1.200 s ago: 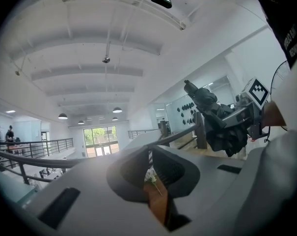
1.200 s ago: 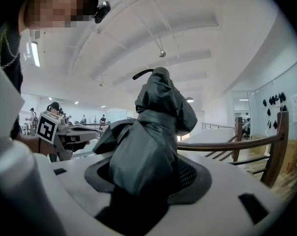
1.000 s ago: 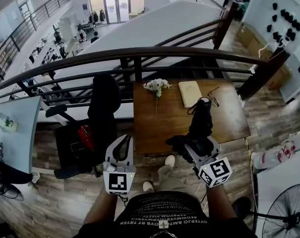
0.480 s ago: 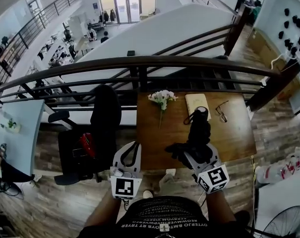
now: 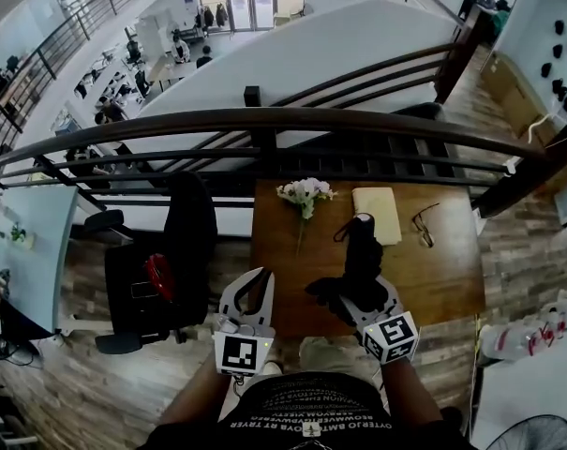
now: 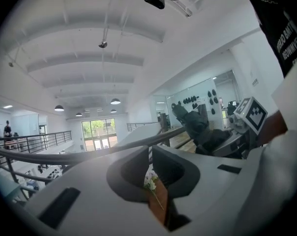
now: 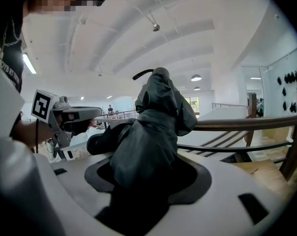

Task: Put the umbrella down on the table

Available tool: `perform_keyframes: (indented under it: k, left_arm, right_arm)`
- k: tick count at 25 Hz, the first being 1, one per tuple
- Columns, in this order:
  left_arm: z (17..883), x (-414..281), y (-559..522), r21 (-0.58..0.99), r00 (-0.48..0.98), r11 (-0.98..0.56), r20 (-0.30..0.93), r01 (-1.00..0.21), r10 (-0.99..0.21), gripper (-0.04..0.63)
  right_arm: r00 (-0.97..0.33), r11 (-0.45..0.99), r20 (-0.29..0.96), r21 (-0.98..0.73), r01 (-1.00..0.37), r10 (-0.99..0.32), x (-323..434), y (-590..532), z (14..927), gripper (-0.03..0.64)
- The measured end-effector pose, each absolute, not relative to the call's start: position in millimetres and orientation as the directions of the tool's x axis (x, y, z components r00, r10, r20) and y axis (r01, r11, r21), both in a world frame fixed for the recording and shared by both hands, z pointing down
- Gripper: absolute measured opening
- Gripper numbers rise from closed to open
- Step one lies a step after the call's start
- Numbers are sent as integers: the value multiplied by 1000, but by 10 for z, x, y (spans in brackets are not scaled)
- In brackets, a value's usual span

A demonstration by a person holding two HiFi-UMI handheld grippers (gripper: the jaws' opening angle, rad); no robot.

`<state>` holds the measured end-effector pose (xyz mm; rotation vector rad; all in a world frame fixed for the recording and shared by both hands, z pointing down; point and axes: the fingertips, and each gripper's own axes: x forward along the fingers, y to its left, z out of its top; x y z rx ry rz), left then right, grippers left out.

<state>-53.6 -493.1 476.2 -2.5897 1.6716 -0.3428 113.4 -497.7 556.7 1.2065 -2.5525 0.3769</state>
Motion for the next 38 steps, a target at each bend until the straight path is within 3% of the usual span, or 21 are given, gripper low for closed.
perform_keyframes:
  k: [23,38]
  left_arm:
    - [5233,-535,-5365,-147,327,-371,254,-917,-910,44]
    - [5362,-641,-5138,-137,290,-342,303,-929,-908,44]
  right_arm:
    - [-600,549,625,-308,-777,-500,1052,-5463,7616,268]
    - [-503,457,812,-342,-821,-295,1121,-5239,8648,270]
